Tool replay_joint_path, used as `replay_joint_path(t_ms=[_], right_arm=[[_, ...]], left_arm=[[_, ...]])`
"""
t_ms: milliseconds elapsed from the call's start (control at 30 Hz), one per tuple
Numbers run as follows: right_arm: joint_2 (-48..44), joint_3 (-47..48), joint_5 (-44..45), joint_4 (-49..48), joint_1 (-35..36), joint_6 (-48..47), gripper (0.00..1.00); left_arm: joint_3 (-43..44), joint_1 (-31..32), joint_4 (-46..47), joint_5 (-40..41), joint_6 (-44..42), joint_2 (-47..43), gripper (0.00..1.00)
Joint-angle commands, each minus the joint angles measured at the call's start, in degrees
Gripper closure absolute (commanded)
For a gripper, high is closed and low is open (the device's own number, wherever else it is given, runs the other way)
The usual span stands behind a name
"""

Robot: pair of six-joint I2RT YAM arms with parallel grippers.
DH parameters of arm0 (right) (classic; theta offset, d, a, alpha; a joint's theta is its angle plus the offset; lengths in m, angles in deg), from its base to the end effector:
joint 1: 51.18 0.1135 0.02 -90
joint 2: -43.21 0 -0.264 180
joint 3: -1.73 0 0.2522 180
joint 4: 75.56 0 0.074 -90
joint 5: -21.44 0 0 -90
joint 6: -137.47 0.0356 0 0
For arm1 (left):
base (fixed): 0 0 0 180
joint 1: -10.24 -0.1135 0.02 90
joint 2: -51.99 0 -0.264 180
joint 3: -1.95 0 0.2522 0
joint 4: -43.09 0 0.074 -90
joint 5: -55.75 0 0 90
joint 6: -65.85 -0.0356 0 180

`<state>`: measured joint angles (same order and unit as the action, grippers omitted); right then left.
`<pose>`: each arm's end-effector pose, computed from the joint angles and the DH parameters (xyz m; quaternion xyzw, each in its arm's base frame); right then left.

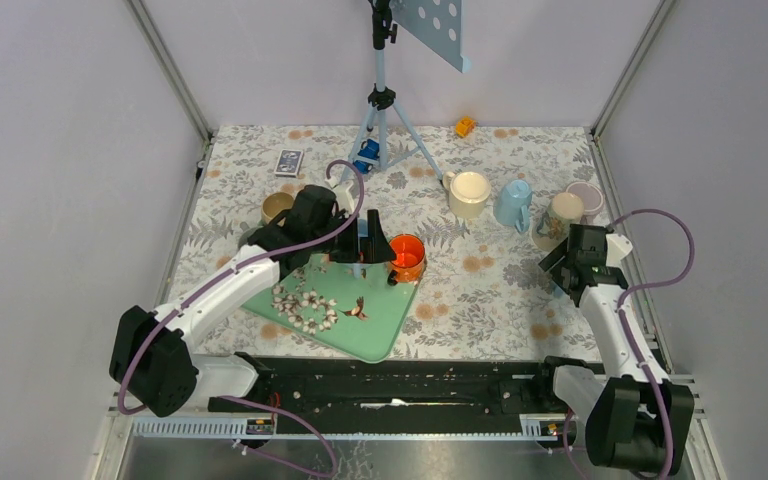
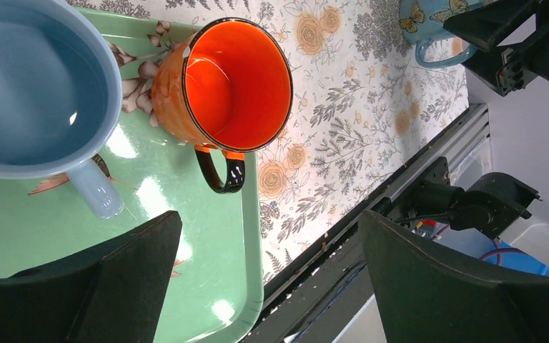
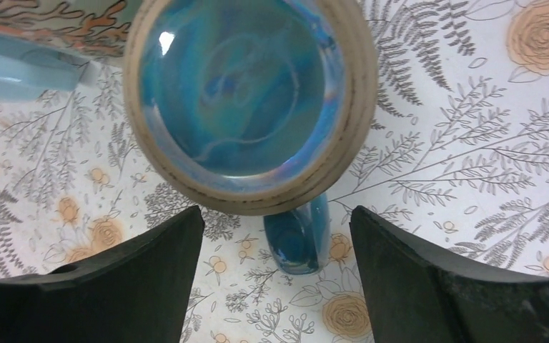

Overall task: Turn the mug right side up
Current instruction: Turn over the cup at the corner of the board.

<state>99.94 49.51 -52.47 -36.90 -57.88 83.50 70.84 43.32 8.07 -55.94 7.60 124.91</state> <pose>0.1948 -0.0328 0.2151 0.3834 0.8413 -0.0356 0.3794 0.2251 -0.1623 0.2807 0.0912 0.8857 -0.3698 0.2656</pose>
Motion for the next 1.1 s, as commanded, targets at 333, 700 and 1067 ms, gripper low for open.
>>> replay_joint_path(t_ms=[333,700,1067], right_arm=[[7.08,7.99,4.5,7.38,0.02,-2.54,0.42],[6.73,6.55,5.75,7.7,-0.03,-3.51,0.63],[3.84,6.68,-3.1,9.31,0.09,-3.27,1.0]], left_arm=[[-1.16,0.23,4.17,-1.5,1.77,-0.6,0.01],[-2.0,0.21,4.67,-2.01,2.48,-1.4,0.01],[-3.69,0.19,8.1,-5.39,6.94,-1.56,0.01]])
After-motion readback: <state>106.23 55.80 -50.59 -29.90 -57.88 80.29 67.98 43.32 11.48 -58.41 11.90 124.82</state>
